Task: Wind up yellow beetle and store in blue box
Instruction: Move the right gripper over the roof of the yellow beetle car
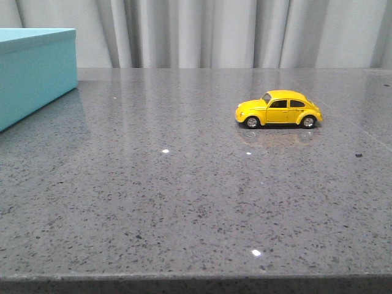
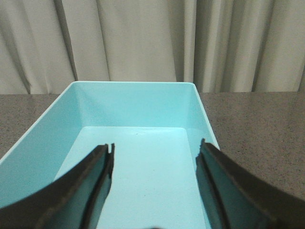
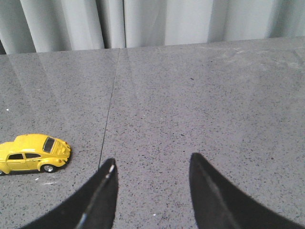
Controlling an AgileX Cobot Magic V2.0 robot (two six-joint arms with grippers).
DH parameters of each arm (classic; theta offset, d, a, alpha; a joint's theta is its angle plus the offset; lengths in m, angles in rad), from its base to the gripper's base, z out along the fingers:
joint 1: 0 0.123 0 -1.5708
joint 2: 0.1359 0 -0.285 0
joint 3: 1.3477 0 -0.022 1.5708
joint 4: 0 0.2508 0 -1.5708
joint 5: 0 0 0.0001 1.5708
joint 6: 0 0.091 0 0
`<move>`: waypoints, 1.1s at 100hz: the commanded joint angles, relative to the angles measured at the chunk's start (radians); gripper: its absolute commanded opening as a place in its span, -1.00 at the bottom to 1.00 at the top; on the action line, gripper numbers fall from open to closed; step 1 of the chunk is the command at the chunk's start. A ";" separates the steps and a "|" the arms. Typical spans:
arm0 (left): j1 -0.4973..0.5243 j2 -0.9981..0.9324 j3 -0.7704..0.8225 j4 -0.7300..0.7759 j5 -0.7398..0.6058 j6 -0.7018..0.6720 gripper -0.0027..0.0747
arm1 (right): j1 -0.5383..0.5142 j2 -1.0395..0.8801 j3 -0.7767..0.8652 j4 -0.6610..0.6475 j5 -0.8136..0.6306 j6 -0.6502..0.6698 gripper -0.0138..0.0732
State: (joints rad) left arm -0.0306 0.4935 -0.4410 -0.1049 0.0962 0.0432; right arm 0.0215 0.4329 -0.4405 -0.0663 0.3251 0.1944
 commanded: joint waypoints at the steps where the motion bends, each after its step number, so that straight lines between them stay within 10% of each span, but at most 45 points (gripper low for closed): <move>1: -0.006 0.012 -0.037 -0.010 -0.089 -0.011 0.08 | 0.001 0.011 -0.038 -0.002 -0.075 -0.012 0.17; 91: -0.006 0.013 -0.043 -0.020 -0.088 -0.011 0.08 | 0.216 0.701 -0.661 0.076 0.436 -0.010 0.19; 110: -0.006 0.013 -0.062 -0.020 -0.090 -0.011 0.08 | 0.255 0.859 -0.811 0.132 0.509 0.002 0.45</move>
State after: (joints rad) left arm -0.0306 0.4935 -0.4590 -0.1145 0.0833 0.0432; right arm 0.2639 1.2591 -1.1697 0.0436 0.8458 0.1944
